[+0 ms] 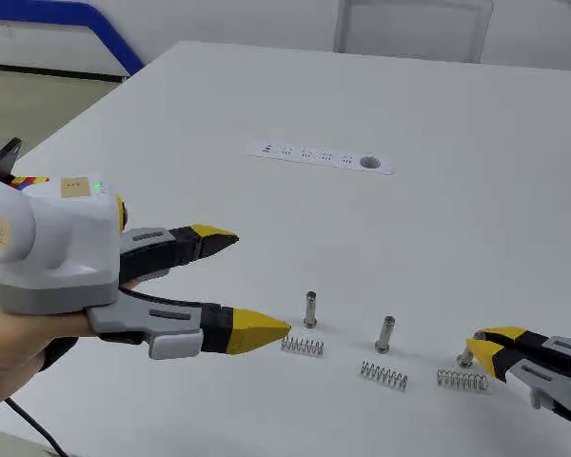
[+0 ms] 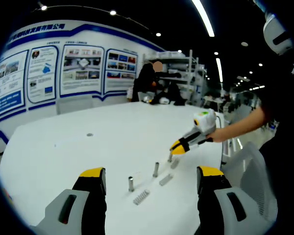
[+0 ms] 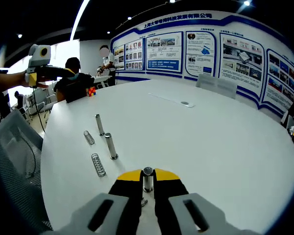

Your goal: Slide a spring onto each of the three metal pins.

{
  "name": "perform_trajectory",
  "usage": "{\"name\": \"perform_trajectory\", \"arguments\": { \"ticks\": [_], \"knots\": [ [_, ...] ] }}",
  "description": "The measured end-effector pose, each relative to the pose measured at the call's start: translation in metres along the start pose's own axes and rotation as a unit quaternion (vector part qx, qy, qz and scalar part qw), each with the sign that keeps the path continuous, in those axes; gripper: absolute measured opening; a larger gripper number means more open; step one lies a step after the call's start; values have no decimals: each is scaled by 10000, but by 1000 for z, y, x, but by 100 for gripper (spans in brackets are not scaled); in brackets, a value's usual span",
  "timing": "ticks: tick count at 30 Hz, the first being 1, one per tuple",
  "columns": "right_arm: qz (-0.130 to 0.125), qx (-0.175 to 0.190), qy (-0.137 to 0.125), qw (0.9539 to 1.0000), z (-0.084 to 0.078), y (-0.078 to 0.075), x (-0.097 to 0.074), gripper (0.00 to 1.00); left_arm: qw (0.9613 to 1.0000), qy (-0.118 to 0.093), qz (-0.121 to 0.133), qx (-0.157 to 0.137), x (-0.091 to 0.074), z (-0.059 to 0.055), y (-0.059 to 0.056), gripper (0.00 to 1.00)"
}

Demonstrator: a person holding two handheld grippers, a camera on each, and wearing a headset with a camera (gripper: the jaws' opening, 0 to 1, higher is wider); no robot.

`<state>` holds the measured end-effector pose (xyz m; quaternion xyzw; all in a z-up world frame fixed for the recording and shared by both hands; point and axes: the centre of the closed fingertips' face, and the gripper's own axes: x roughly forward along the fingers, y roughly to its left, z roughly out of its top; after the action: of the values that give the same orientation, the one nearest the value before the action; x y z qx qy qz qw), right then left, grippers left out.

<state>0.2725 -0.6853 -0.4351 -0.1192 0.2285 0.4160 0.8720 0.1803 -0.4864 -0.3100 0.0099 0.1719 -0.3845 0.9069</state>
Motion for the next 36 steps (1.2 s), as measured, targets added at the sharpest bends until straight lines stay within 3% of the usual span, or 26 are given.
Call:
{"name": "perform_trajectory", "arguments": {
  "ticks": [6,10,12,15,17,20,27,33,36],
  "knots": [
    [30,400,-21,9992,-1,-6,-3,16,10000,28,-17,14,-1,-1,-3,78],
    [110,426,-52,9990,3,-4,-9,18,10000,36,-12,10,-2,-2,-3,78],
    [290,365,-38,9989,0,-4,-11,20,10000,63,-17,23,-3,-3,-4,78],
    [573,191,198,9980,-9,0,-13,23,10000,79,-25,14,-4,-5,-4,78],
    [720,-131,391,9966,-18,2,-14,24,10000,74,-6,-10,-5,-6,-3,78],
    [1059,-249,497,9928,-23,14,-15,24,10000,86,8,-26,-5,-6,-1,78],
    [1467,-674,758,9840,-31,23,-7,24,9999,105,4,-41,-1,-7,1,78],
    [1715,-718,918,9783,-38,26,1,23,9999,80,10,-72,-1,-6,1,77],
    [1864,-633,1025,9751,-42,31,2,18,9999,35,43,-106,-2,-4,4,77]
  ]
}}
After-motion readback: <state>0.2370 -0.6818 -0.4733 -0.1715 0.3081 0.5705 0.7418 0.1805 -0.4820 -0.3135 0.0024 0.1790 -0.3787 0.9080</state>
